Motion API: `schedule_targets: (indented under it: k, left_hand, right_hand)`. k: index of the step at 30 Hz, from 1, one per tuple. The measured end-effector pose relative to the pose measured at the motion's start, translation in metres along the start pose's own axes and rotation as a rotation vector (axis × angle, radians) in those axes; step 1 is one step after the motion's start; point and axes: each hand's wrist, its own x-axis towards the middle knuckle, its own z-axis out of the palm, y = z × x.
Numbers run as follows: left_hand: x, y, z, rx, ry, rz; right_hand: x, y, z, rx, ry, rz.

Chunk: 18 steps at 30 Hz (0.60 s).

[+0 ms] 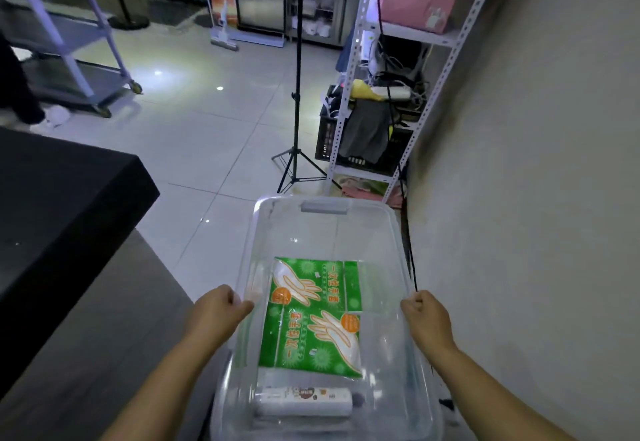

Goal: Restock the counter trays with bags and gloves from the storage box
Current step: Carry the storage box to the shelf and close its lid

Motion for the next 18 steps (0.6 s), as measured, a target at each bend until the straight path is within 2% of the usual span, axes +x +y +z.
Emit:
schedule_targets:
  k: [10,18]
  left_hand:
    - [0.121,0.058,-0.011,-0.114,0.191,-0.229]
    - [0.257,0.092,-0.046,-0.189,0.243,-0.293]
  right_hand:
    - [0.183,-0.124,0.039,-0.109,-0.123,-0.179]
    - [0.298,-0.225,0.091,-0.168,-0.131,-0.158]
